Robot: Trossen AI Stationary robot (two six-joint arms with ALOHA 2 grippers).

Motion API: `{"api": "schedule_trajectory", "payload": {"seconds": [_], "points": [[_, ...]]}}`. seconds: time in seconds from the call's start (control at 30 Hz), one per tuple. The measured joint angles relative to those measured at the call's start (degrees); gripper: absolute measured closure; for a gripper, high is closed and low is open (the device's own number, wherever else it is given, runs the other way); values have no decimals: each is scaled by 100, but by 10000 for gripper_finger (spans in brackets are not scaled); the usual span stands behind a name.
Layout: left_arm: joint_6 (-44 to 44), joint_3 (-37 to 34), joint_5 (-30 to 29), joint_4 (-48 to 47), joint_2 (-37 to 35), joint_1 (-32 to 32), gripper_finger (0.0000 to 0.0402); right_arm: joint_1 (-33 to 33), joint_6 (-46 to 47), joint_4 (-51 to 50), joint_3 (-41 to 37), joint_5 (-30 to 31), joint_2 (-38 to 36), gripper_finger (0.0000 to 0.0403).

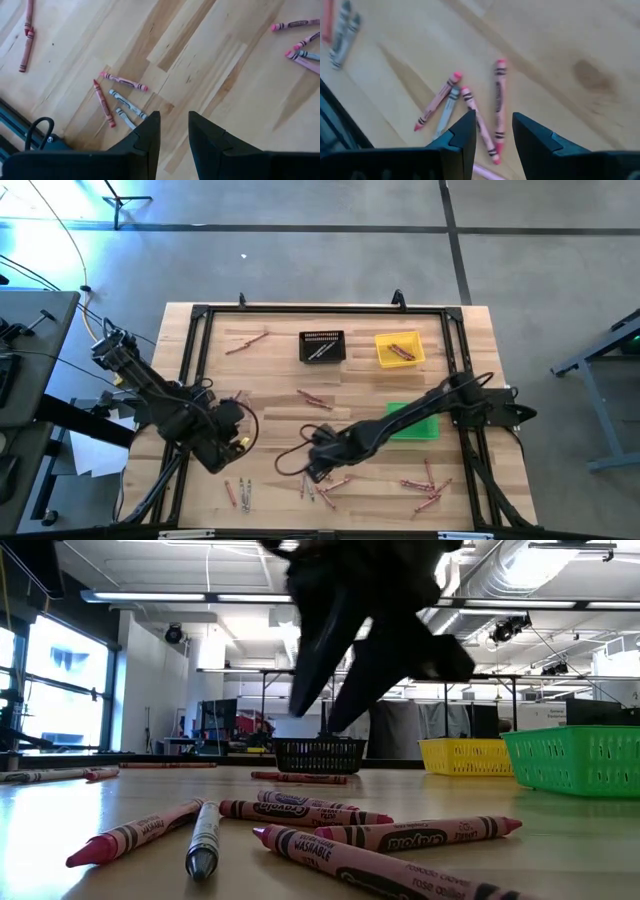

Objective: Sort crayons
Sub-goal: Put the pink crayon into the green basket

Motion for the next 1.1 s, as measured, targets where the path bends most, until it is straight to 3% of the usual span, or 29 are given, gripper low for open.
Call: {"api": "schedule_trajectory", "payload": {"seconds": [0.33,0.73,0.83,1.0,1.1], "points": [[0,0,-2,-15,0,-290,316,-13,-384,-1537,1737,-88,1191,289],[-7,0,-93,-13,4,-359,316,-9,-383,-1837,1846,-101,1521,292],[-2,0,-174,-17,4,-357,316,-10,-383,-1920,1843,-81,1521,316],[-7,0,-286,-14,4,-357,316,-25,-526,-2045,1836,-58,1519,389],[-5,0,-286,-15,4,-357,316,-73,-519,-2071,1834,-159,1511,388]]}}
